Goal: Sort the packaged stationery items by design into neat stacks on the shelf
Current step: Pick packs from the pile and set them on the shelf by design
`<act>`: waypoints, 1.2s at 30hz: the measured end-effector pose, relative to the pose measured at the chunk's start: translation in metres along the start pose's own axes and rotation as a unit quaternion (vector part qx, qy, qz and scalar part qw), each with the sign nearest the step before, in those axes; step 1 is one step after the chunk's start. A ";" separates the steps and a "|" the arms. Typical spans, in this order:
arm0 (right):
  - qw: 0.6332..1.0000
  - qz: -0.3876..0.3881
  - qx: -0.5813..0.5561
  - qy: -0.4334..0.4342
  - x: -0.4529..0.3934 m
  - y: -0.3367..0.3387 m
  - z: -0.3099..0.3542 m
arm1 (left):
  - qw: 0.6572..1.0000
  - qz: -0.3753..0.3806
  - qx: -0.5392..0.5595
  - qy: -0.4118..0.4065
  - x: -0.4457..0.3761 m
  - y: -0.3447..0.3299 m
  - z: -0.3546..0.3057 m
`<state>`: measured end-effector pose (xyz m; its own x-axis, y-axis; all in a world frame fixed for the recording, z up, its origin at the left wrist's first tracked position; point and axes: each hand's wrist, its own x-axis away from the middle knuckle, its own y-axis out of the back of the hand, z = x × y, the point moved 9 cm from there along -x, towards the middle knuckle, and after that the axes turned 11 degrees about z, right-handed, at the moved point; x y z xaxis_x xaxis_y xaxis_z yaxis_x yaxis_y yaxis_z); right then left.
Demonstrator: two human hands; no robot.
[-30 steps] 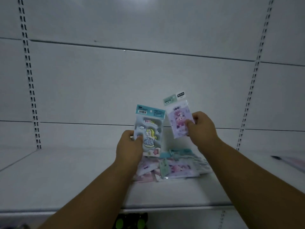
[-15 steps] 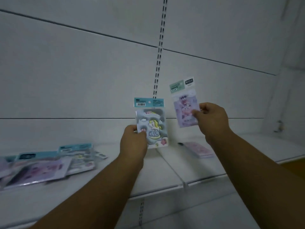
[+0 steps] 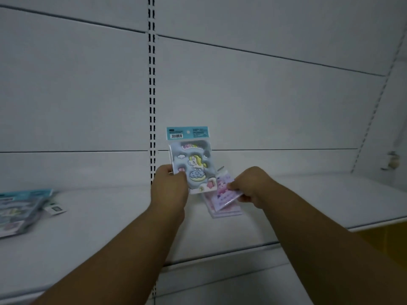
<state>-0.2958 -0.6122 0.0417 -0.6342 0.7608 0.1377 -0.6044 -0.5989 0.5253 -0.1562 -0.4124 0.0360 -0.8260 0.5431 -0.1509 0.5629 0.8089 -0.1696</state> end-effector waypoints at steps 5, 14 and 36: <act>0.983 -0.003 0.183 0.006 -0.013 -0.004 0.001 | 1.000 0.006 0.002 0.011 -0.005 -0.004 0.008; 0.938 -0.076 0.334 0.048 -0.003 -0.003 0.019 | 0.998 0.057 -0.007 0.020 -0.008 -0.015 0.013; 0.971 -0.146 -0.085 0.171 0.027 0.256 -0.057 | 0.973 0.219 -0.070 -0.032 0.037 -0.280 0.037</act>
<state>-0.4949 -0.7596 0.1320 -0.5294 0.7946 -0.2973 -0.8348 -0.4254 0.3497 -0.3435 -0.6274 0.0417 -0.5020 0.8306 -0.2409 0.8469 0.5286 0.0580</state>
